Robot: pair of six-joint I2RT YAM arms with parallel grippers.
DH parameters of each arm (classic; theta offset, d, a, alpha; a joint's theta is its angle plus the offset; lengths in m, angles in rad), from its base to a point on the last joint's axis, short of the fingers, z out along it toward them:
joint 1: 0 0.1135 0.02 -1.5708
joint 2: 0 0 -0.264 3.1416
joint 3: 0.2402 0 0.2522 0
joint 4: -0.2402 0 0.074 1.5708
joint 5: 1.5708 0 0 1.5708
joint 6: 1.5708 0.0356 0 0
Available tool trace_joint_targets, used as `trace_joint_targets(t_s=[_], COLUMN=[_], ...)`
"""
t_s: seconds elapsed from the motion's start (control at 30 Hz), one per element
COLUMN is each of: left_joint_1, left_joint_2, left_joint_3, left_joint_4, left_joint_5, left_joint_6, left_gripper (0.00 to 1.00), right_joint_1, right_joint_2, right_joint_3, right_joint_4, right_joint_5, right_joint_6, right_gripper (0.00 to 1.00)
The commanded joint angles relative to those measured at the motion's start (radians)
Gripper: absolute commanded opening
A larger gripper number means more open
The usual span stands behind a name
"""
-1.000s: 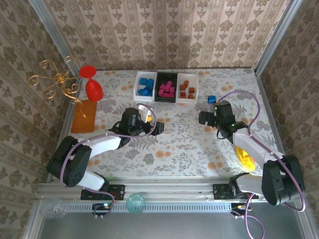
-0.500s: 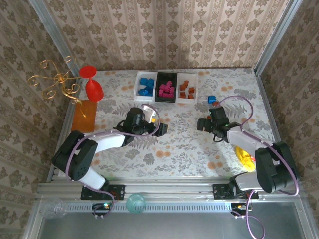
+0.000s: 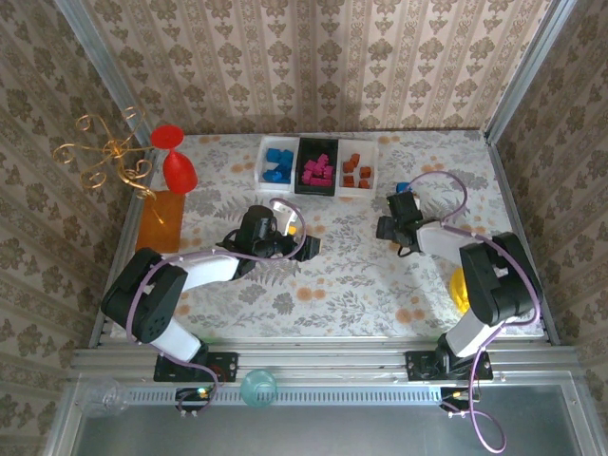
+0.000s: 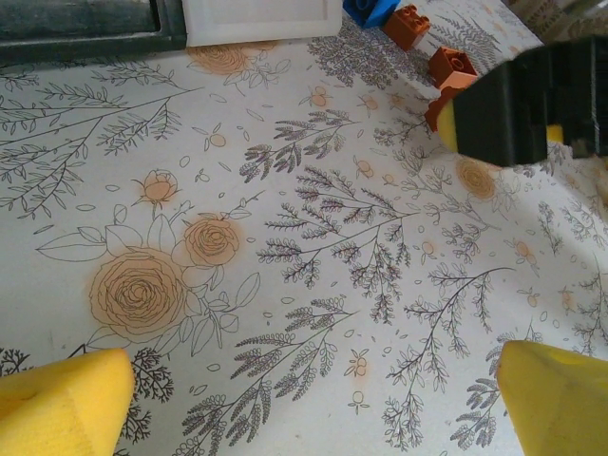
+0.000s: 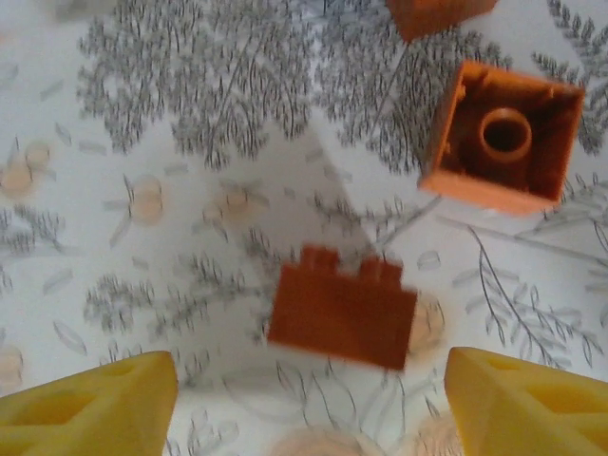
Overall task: Sort the legos into containers by color
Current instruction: Pick up the lego from the middle-right of the table.
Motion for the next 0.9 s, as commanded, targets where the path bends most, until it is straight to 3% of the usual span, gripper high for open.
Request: trace_joint_targets(t_s=[0.0,0.17,0.57,0.73,0.87], left_joint_1=[-0.003,-0.003,-0.004,-0.004,-0.003], left_joint_2=[-0.034,-0.047,-0.064,-0.077,-0.083], left_joint_3=[0.021,0.018,0.013,0.008,0.004], left_joint_4=[0.01,0.007,0.01,0.004,-0.004], left_joint_5=[0.015,0.012,0.015,0.001,-0.028], left_joint_6=[-0.011,-0.006,-0.009,-0.005,0.003], left_gripper=[0.99,0.99,0.99,0.99,0.99], right_joint_1=[-0.014,-0.026,-0.038,-0.037,-0.018], right_joint_2=[0.059,0.129,0.148,0.115,0.0], right_joint_3=[0.071,0.155,0.172,0.164,0.142], right_joint_4=[-0.016,-0.086,-0.1,-0.086,-0.014], right_joint_5=[0.013,0.009,-0.029,-0.062,-0.151], right_joint_6=[0.002,0.006,0.001,-0.02,-0.016], right_gripper=[0.72,0.63,0.37,0.34,0.34])
